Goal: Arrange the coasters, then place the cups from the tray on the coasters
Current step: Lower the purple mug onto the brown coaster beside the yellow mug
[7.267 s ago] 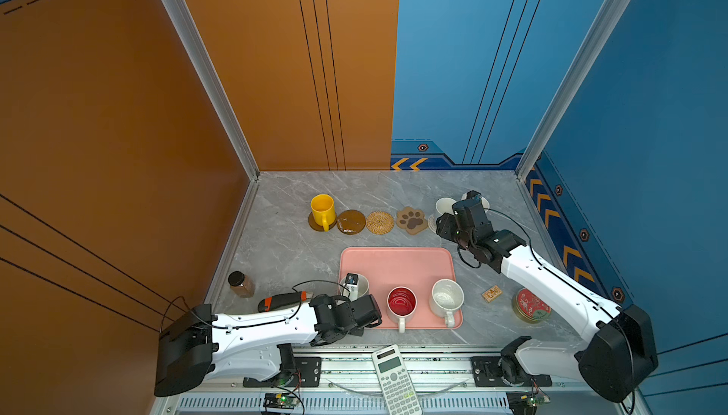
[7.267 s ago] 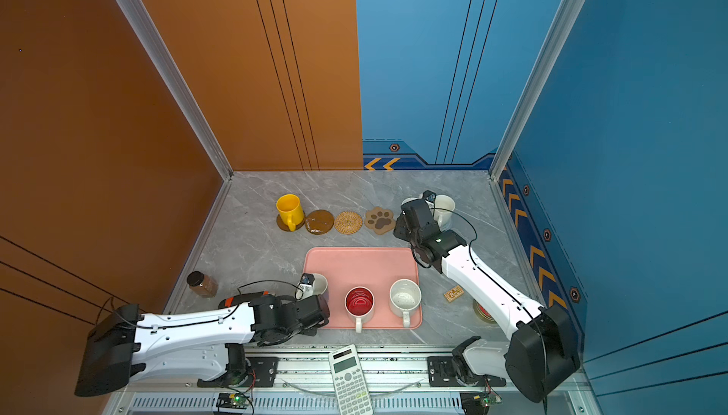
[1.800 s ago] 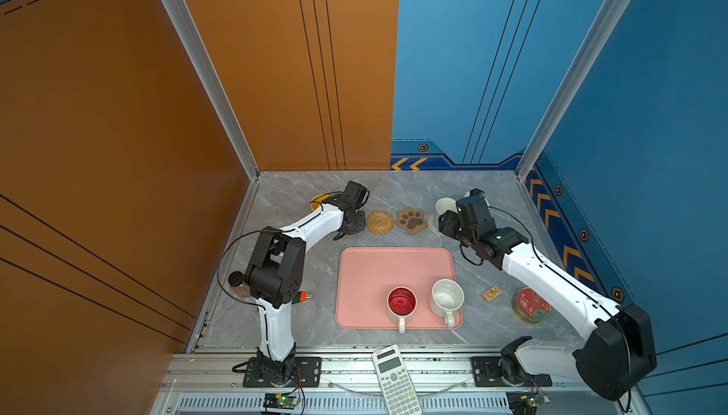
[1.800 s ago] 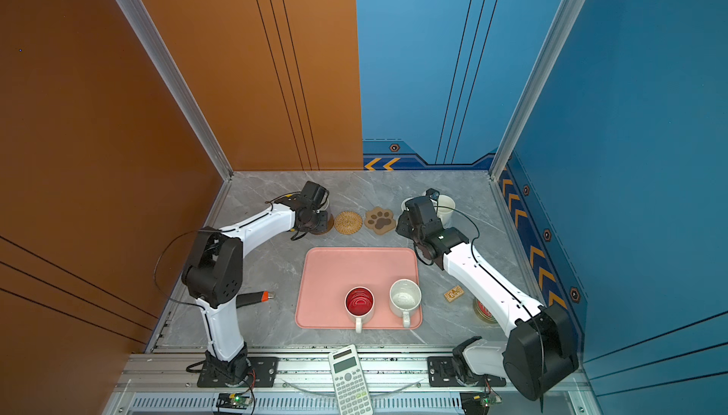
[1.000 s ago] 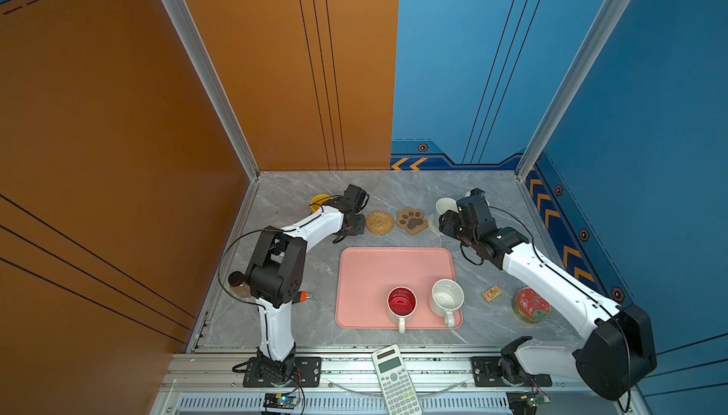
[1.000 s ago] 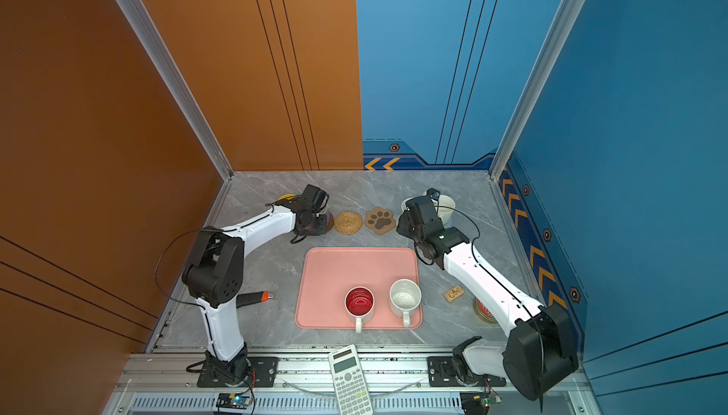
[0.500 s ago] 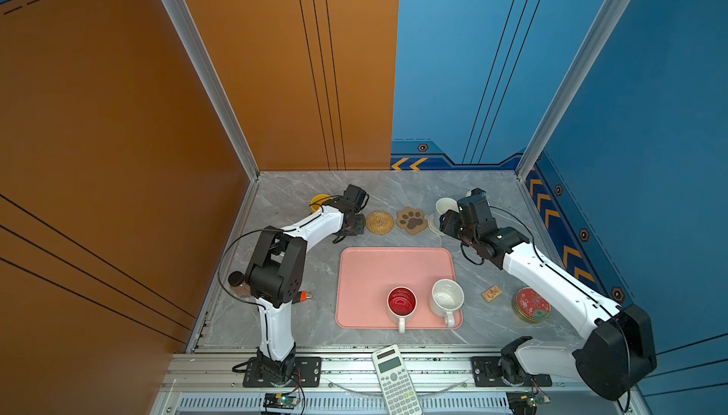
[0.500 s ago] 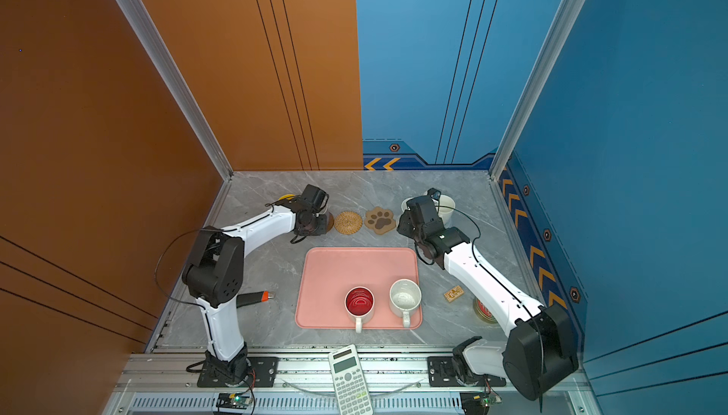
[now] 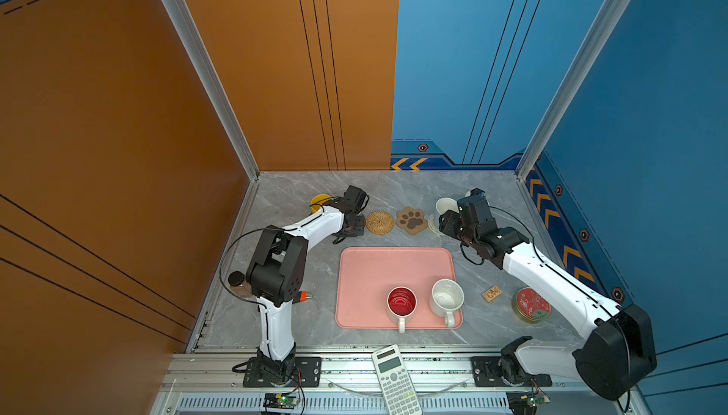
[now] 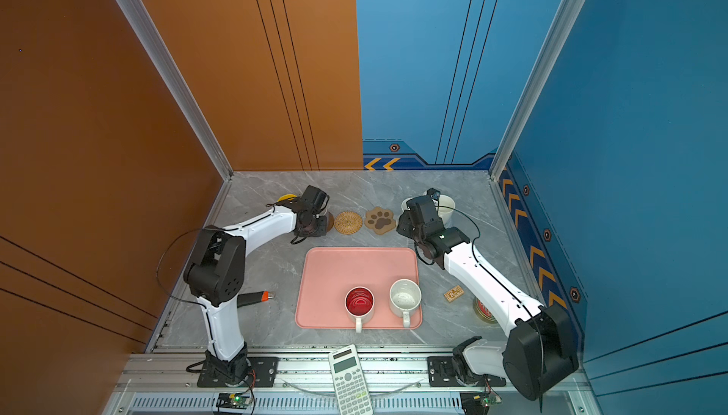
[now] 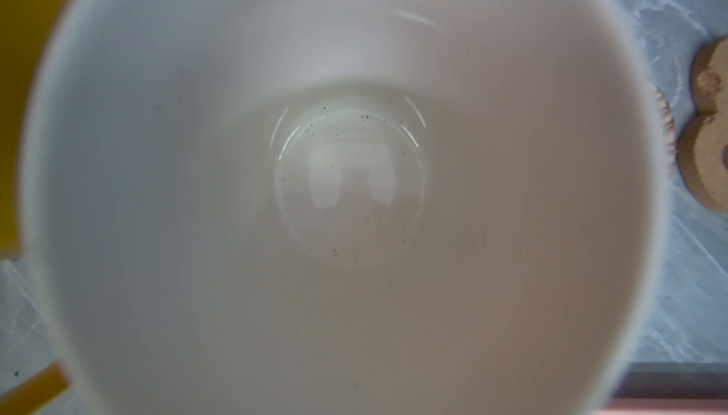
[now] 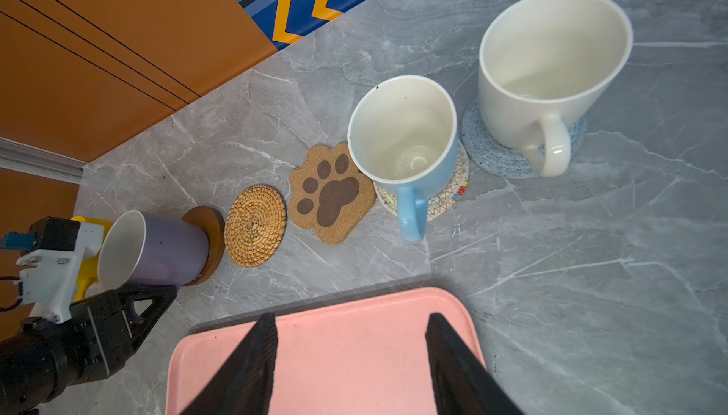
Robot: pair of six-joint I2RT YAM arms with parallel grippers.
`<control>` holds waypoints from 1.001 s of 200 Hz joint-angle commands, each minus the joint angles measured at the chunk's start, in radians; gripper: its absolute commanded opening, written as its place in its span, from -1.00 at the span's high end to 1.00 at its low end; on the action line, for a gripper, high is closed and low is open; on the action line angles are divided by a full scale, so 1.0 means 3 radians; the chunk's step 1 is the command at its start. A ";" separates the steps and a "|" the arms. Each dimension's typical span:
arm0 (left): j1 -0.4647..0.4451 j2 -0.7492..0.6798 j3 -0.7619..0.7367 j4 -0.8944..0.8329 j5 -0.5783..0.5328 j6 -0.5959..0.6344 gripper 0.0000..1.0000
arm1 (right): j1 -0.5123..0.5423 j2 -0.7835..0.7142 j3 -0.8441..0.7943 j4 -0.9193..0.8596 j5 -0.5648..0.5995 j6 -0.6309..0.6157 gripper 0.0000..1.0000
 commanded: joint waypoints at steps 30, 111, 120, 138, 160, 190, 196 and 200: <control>0.0032 0.0004 0.0029 0.0029 -0.0058 -0.0032 0.46 | -0.0018 -0.0091 -0.0022 -0.0050 -0.0005 -0.0035 -0.18; 0.0009 -0.0152 0.0006 0.0009 -0.0078 -0.0029 -0.04 | -0.0020 -0.0101 -0.0030 -0.0049 0.0000 -0.0043 -0.18; -0.0002 -0.0211 -0.0003 0.0013 -0.0088 -0.0026 -0.12 | -0.0020 -0.0097 -0.0030 -0.0049 0.0002 -0.0042 -0.18; -0.0036 -0.0359 -0.0018 0.0005 -0.0124 -0.0026 -0.21 | -0.0019 -0.0101 -0.0030 -0.0049 0.0006 -0.0040 -0.18; -0.0088 -0.0624 -0.0067 0.0003 -0.0229 -0.0036 -0.29 | -0.0014 -0.0100 -0.0009 -0.0080 0.0011 -0.0035 -0.18; -0.0185 -0.1105 -0.0198 0.0015 -0.0492 -0.0117 -0.35 | 0.0033 -0.0102 0.0104 -0.0248 0.0078 -0.0055 -0.18; -0.0222 -0.1214 -0.0236 0.0040 -0.0575 -0.0125 -0.37 | 0.0053 -0.0112 0.0135 -0.0297 0.0107 -0.0071 -0.18; -0.0248 -0.1299 -0.0266 0.0057 -0.0628 -0.0130 -0.38 | 0.0069 -0.0124 0.0154 -0.0331 0.0135 -0.0080 -0.18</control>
